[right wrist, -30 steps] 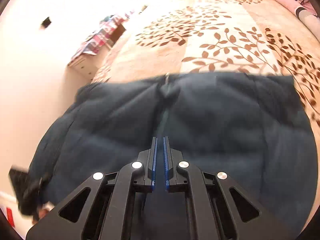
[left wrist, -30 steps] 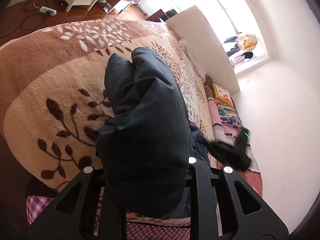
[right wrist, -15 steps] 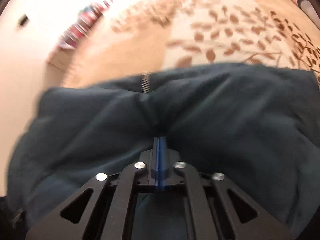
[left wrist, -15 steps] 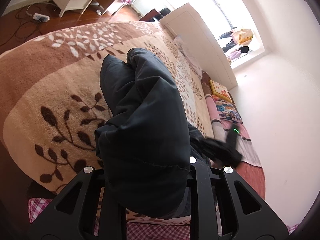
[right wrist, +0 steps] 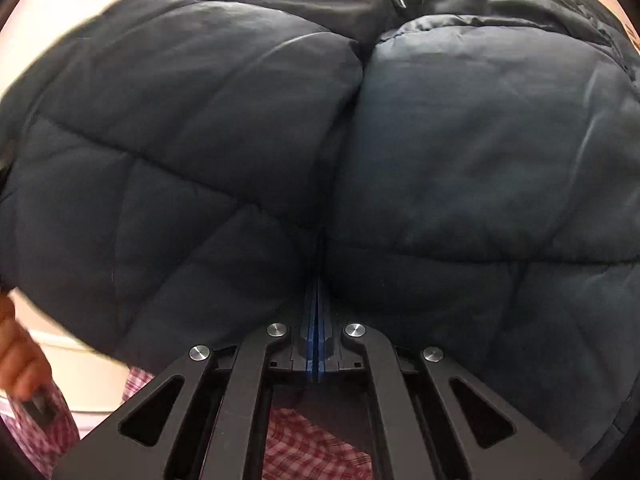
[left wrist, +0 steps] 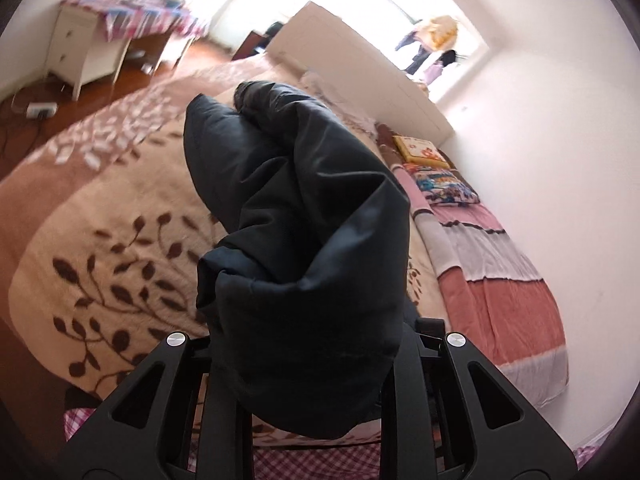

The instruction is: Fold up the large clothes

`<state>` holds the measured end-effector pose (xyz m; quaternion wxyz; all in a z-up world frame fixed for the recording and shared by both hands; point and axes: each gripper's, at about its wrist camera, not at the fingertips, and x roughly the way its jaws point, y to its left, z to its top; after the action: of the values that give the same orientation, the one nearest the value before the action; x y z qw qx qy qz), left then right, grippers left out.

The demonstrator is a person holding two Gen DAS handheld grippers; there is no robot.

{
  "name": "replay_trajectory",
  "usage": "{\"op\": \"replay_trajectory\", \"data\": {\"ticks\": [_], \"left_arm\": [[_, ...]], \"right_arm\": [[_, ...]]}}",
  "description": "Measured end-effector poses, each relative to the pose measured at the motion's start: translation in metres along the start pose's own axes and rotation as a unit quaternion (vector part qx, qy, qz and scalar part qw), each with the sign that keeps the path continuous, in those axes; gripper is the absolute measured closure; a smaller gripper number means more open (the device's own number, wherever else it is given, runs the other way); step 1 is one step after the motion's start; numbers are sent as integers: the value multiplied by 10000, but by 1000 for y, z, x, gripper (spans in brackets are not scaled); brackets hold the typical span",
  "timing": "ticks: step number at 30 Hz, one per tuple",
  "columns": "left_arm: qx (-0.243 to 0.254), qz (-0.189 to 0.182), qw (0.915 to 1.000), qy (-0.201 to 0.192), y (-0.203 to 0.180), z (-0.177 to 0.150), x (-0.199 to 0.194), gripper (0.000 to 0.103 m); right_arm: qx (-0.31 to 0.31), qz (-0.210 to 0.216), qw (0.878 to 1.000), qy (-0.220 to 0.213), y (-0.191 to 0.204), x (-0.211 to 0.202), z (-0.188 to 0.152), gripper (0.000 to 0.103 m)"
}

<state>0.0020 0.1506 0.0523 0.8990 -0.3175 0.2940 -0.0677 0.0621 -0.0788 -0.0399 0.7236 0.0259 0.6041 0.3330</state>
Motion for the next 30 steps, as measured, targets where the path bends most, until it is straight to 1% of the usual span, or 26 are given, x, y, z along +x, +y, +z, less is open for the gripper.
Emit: {"op": "replay_trajectory", "data": {"ticks": [3, 4, 5, 7, 8, 9, 11, 12, 13, 14, 15, 16, 17, 18, 19, 23, 27, 30], "left_arm": [[296, 29, 9996, 1, -22, -1, -3, 83], [454, 75, 9989, 3, -31, -3, -3, 83], [564, 94, 9984, 1, -37, -4, -3, 83], [715, 100, 9974, 8, -49, -6, -3, 83], [752, 99, 9971, 13, -54, -7, -3, 83], [810, 88, 9967, 20, -60, -8, -2, 83], [895, 81, 9960, 40, -69, -9, 0, 83], [912, 81, 9958, 44, -75, -10, 1, 83], [940, 72, 9955, 54, -80, -11, 3, 83], [954, 67, 9954, 60, -83, -12, 4, 83], [978, 61, 9952, 75, -87, -14, 6, 83], [1021, 55, 9947, 105, -92, -15, 7, 83], [1052, 63, 9944, 125, -97, -16, 9, 83], [1099, 67, 9938, 145, -103, -18, 9, 83], [1177, 65, 9929, 176, -108, -20, 11, 83], [1423, 61, 9895, 251, -131, -30, 15, 82], [1810, 9, 9828, 374, -159, -45, 25, 81], [2081, -71, 9764, 570, -180, -59, 37, 81]], "right_arm": [[-30, 189, 9984, -523, -6, -49, -15, 103], [50, 160, 9967, -799, -16, -75, -24, 103], [125, 65, 9949, -998, -25, -92, -30, 103], [428, -193, 9882, -1456, -53, -130, -49, 103], [704, -312, 9831, -1659, -74, -149, -62, 103], [978, -368, 9778, -1815, -95, -164, -74, 101], [1410, -380, 9698, -1952, -124, -178, -86, 100], [1596, -333, 9660, -2005, -136, -179, -92, 100], [1728, -182, 9628, -2068, -148, -177, -95, 100], [1772, -116, 9629, -2033, -153, -169, -98, 100], [1806, 7, 9647, -1916, -157, -154, -85, 100], [1808, 289, 9676, -1741, -160, -136, -79, 100], [1768, 376, 9704, -1604, -159, -124, -76, 100], [1675, 196, 9740, -1513, -155, -108, -70, 100], [1611, 129, 9752, -1515, -152, -101, -68, 100], [1428, 35, 9781, -1515, -142, -91, -56, 100], [1501, 242, 9760, -1557, -146, -92, -61, 100], [1541, 363, 9746, -1581, -154, -91, -64, 101]]}}
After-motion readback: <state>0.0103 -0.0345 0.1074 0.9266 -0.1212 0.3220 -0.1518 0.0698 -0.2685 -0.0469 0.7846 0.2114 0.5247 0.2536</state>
